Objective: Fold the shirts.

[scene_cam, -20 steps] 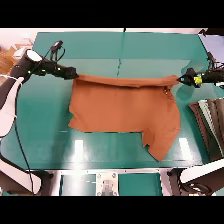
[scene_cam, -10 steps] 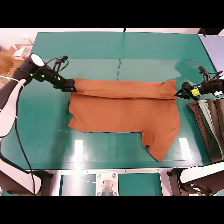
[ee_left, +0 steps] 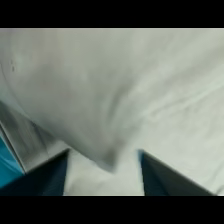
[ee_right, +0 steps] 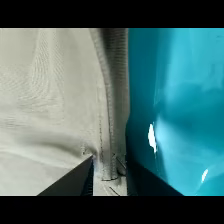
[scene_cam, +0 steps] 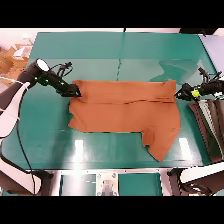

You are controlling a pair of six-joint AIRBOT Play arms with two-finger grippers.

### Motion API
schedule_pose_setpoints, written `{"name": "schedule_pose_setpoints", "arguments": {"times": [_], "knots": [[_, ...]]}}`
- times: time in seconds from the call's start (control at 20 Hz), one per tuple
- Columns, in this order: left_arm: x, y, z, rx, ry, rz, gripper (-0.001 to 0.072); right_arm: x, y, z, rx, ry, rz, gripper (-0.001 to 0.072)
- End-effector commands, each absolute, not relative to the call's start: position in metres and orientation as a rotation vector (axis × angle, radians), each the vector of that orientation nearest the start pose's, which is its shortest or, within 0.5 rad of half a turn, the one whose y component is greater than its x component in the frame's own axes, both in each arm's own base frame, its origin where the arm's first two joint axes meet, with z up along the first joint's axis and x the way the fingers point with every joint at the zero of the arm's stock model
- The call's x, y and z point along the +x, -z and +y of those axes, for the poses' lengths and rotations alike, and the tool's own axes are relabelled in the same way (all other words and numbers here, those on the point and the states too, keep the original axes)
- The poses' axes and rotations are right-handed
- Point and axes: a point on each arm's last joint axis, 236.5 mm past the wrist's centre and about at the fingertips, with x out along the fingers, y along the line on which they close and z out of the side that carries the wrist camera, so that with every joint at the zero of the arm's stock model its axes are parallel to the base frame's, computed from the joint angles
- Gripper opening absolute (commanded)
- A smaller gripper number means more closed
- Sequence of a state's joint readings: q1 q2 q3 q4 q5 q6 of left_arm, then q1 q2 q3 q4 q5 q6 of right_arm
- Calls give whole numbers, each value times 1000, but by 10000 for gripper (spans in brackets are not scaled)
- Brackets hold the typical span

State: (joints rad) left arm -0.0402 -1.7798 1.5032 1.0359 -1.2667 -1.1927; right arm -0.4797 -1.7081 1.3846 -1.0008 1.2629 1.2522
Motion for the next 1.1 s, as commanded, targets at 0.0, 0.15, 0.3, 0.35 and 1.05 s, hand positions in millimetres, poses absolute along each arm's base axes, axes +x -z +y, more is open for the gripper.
{"name": "schedule_pose_setpoints", "arguments": {"times": [0.0, 0.15, 0.3, 0.35, 1.05], "knots": [[427, 44, -128, -249, 567, 1502, 518, 415, 45, -80, 683, -156, 1382, 243], [398, 21, -112, -326, 534, 1642, 518, 394, 26, -86, 725, -130, 1410, 241], [364, 13, -101, -380, 491, 1713, 518, 353, 21, -83, 765, -87, 1420, 241], [348, 13, -101, -386, 479, 1717, 518, 335, 23, -80, 787, -62, 1427, 241], [266, 104, -120, -856, 152, 1266, 418, 215, 54, -84, 961, 340, 1142, 231]]}}
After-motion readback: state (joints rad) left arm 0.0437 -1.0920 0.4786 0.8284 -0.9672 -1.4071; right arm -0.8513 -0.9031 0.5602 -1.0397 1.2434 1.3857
